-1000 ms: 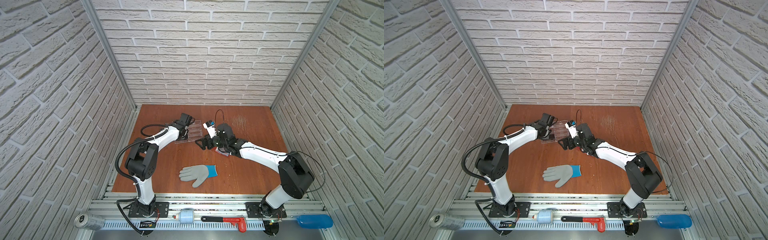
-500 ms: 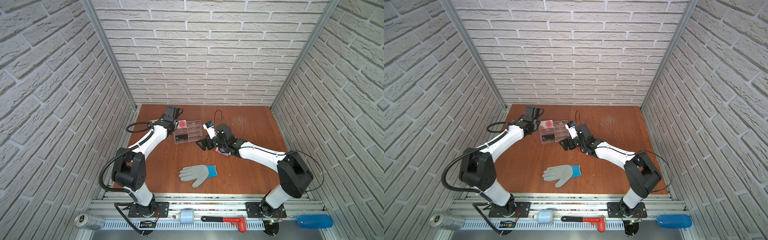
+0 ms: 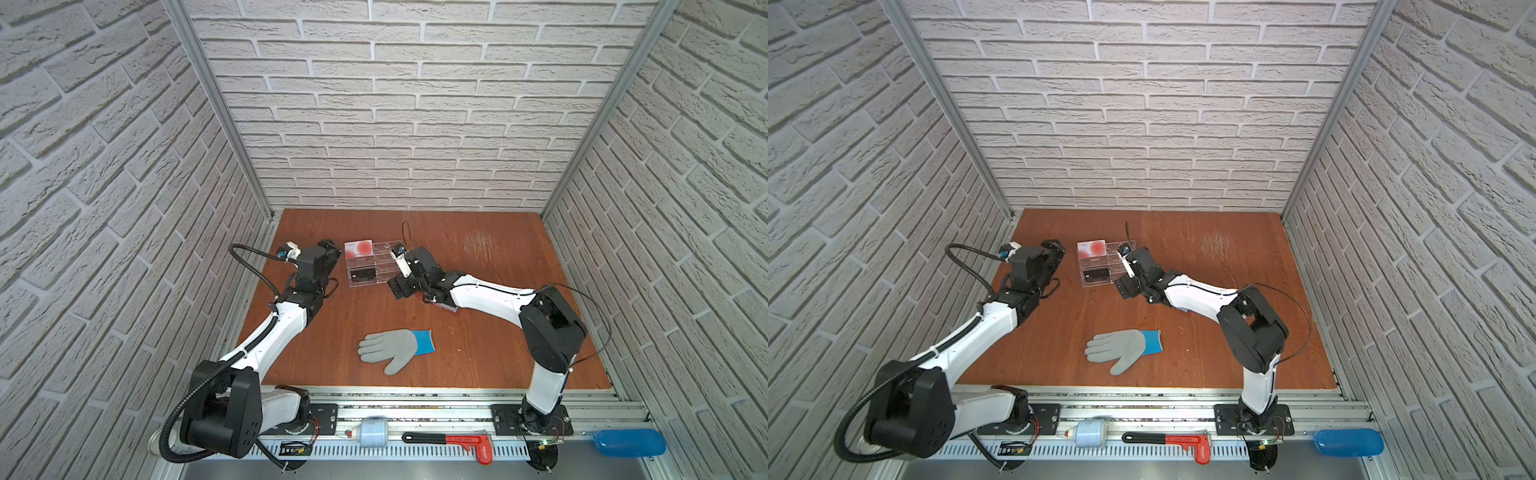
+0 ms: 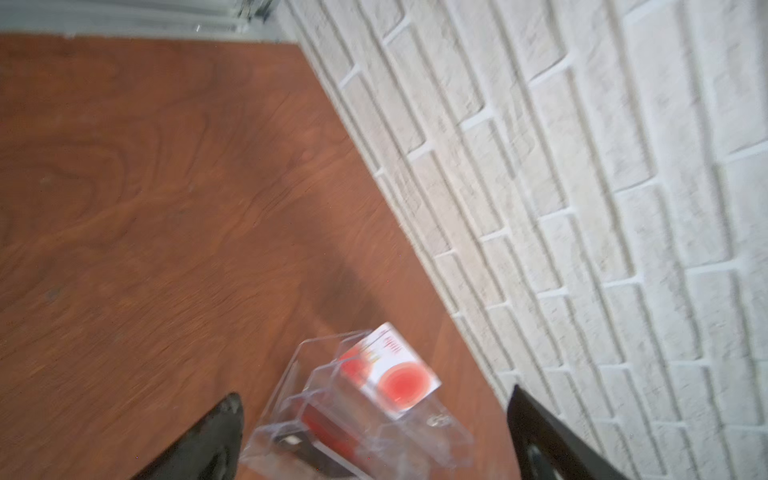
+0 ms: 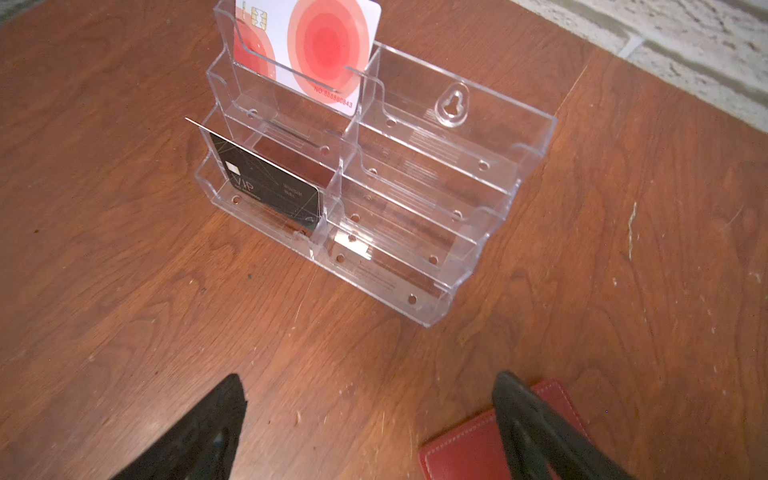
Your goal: Take the credit cards out of the card holder
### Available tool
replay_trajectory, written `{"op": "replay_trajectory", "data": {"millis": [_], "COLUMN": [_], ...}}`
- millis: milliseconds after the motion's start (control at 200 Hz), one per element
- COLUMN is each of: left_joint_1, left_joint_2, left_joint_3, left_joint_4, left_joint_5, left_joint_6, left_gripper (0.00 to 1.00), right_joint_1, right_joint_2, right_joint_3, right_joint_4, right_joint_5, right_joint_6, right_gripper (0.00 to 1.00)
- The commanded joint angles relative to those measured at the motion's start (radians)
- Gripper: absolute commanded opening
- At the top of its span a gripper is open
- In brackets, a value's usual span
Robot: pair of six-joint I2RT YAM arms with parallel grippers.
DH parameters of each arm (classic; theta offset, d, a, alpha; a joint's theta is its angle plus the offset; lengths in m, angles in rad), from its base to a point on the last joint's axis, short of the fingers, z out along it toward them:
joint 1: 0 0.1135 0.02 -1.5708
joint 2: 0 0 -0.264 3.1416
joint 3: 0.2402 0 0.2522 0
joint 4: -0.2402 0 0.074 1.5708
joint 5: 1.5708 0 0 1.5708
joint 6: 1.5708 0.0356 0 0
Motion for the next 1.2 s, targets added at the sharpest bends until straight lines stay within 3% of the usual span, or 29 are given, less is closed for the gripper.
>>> {"op": "replay_trajectory", "data": {"millis": [0, 220, 465, 850, 1195], "left_joint_1": [0.001, 0.032, 0.154, 0.172, 0.175], "left_joint_2": [-0.028, -0.128, -0.135, -0.085, -0.057], "left_joint_3": [-0.025, -0.120, -0.254, -0.307, -0.342], "left_joint_4": [0.155, 0.161, 0.292, 0.401, 0.445], "left_joint_5": [0.163, 0.276, 0.440, 0.504, 0.520], "left_joint_6": [0.115, 0.133, 0.017, 0.004, -0.003], "left_gripper": [0.98, 0.98, 0.98, 0.98, 0.98], "right_joint_1": [0.043, 0.077, 0.090, 0.086, 0.078], "right_joint_2": [0.044, 0.224, 0.328, 0.435, 0.506], "right_joint_3": [0.087, 0.298, 0.428, 0.601, 0.716], "right_joint_4": [-0.006, -0.055, -0.088, -0.153, -0.194], "right_joint_5": [0.109, 0.154, 0.237, 0.353, 0.366], "right_joint_6": [-0.069, -0.081, -0.055, -0.023, -0.005], "right_gripper": [0.95, 0.95, 0.95, 0.95, 0.95]}}
